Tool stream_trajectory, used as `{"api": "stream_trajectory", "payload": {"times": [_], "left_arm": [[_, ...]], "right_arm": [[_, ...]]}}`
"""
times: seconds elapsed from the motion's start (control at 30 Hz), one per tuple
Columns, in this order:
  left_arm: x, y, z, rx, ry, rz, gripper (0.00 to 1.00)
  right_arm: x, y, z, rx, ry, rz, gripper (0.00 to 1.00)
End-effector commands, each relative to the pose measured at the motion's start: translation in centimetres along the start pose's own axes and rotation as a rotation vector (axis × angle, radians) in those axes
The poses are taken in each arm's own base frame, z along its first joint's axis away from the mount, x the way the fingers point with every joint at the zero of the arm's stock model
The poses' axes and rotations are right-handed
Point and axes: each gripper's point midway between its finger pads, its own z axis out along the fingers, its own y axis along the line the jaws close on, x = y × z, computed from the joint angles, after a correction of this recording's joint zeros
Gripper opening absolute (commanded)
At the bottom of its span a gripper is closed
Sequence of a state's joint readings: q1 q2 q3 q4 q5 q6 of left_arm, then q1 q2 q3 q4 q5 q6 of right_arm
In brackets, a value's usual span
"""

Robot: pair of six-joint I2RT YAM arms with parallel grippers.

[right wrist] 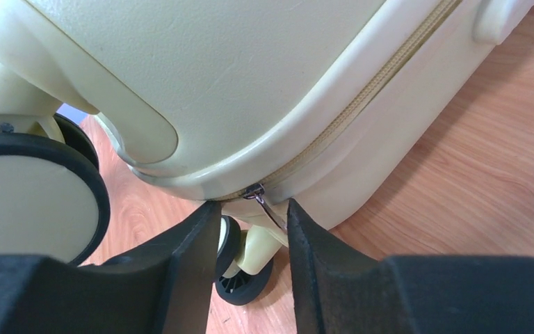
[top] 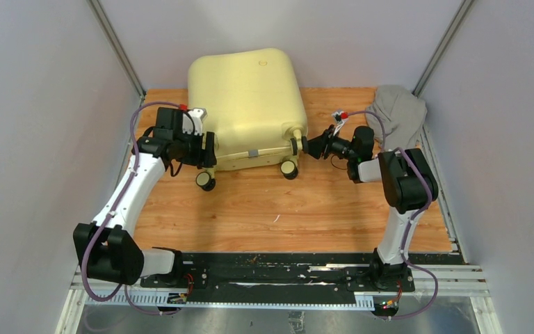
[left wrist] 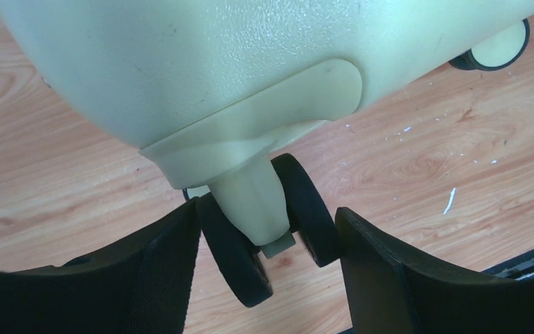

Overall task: Pack the luggage
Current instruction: Zip the luggage at the center of the board.

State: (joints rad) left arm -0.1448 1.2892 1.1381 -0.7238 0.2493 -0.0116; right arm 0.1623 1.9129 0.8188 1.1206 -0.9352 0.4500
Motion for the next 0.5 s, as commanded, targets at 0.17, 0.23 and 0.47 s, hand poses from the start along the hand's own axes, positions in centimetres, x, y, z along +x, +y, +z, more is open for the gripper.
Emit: {"api": "stream_trajectory", "payload": {"times": [0.17, 0.23, 0.47], "left_arm": [[-3.8, -1.1, -1.3, 0.097, -0.112, -0.012, 0.35], [-5.0, -1.6, -2.2, 0.115, -0.152, 0.003, 0.19], [-6.5, -2.6, -3.9, 0.145, -0.215, 0.028, 0.0]], "right_arm": [[-1.8, -0.8, 0.9, -0.016, -0.092, -0.069, 0.24], [-1.7, -0.8, 0.8, -0.015, -0.094, -0.073, 0.2], [-1.5, 0.2, 0.3, -0.036, -0.116, -0.052, 0.0]]}}
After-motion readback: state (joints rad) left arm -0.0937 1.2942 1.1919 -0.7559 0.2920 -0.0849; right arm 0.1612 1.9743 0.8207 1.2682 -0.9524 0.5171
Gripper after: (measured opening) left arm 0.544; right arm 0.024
